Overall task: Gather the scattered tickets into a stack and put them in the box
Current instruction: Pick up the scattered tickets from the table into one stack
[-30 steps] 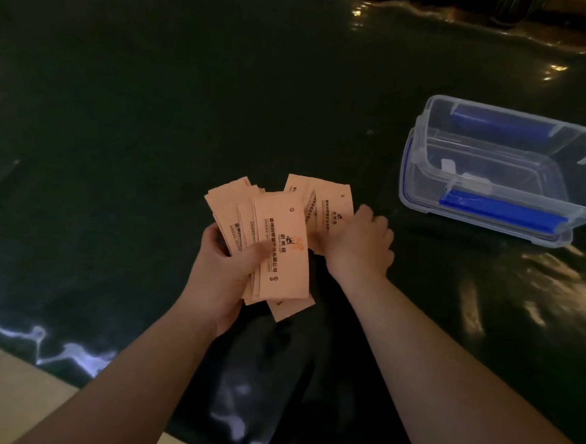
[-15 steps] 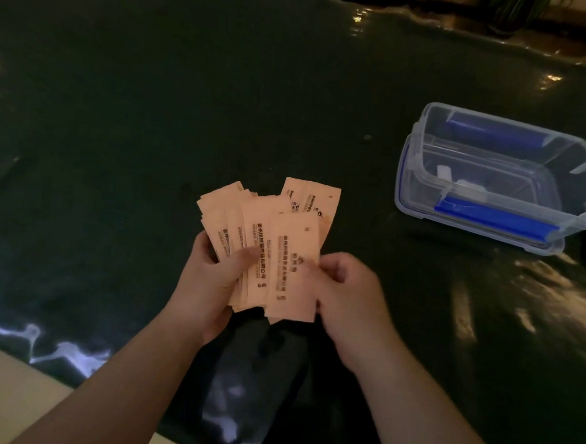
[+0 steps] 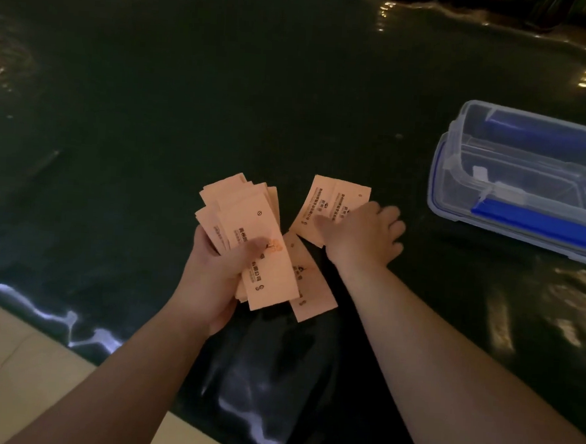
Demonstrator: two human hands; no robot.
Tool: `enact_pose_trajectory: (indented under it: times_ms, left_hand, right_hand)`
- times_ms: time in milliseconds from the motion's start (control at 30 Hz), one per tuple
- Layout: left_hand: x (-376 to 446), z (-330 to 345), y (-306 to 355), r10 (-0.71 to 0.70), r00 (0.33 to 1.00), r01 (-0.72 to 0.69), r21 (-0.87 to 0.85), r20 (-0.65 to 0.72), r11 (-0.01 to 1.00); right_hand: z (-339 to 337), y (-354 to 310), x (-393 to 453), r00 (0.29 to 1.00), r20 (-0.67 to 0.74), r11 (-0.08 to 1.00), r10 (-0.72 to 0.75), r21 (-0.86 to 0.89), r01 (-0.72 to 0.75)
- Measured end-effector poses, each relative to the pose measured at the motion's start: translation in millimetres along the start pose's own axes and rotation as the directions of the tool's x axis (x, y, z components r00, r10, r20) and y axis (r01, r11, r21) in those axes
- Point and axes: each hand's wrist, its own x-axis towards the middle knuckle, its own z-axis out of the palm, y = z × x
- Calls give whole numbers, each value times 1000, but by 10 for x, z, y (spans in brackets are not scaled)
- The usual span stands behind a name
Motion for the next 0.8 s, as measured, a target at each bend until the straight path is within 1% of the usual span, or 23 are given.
enact_pose_trajectory:
  times_ms: [67, 133, 200, 233, 300, 333, 367, 433, 533, 600, 700, 767, 800]
  left_hand:
    - [24, -34, 16, -5, 1000, 5, -2, 7, 1000]
    - [37, -42, 35, -7, 1000, 7, 7, 12, 1000]
    - [50, -26, 38, -12, 1000, 12, 1, 11, 1000]
    - [62, -20, 41, -15, 1000, 15, -7, 7, 1000]
    - [76, 0, 44, -17, 1000, 18, -18, 9, 1000]
    - [79, 17, 31, -16, 1000, 16, -19, 12, 1000]
    - [79, 31, 15, -10, 1000, 10, -17, 22, 1000]
    - [65, 69, -22, -12, 997, 14, -27, 70, 1000]
    - [60, 86, -65, -1, 983, 11, -56, 185, 998]
    - [70, 56, -76, 6, 977, 4, -46, 213, 999]
    - [98, -60, -40, 70, 985, -72, 8, 161, 997]
    - [123, -166, -25, 88, 987, -95, 50, 134, 994]
    - [132, -210, -20, 82, 989, -89, 57, 123, 994]
  right_hand:
    - [27, -61, 106, 999, 37, 998, 32, 59, -34]
    - [34, -58, 169, 997, 53, 977, 49, 204, -59]
    - [-31, 23, 145, 997, 63, 921, 45, 383, -66]
    - [-97, 90, 91, 996, 78, 872, 52, 483, -83]
    - [-270, 257, -120, 987, 160, 705, 37, 696, -139]
    - [-372, 338, -264, 980, 200, 632, -15, 761, -146]
    - [-468, 387, -427, 968, 231, 595, -95, 793, -130]
    - [-530, 424, -702, 925, 307, 593, -226, 796, -119]
    - [-397, 394, -869, 894, 360, 595, -268, 791, -141]
    - [-274, 329, -888, 889, 335, 647, -311, 760, -60]
    - [-149, 269, -913, 862, 287, 700, -418, 707, 104]
    - [-123, 253, -911, 821, 312, 731, -478, 659, 175]
    - [-125, 245, -897, 798, 348, 754, -492, 628, 190]
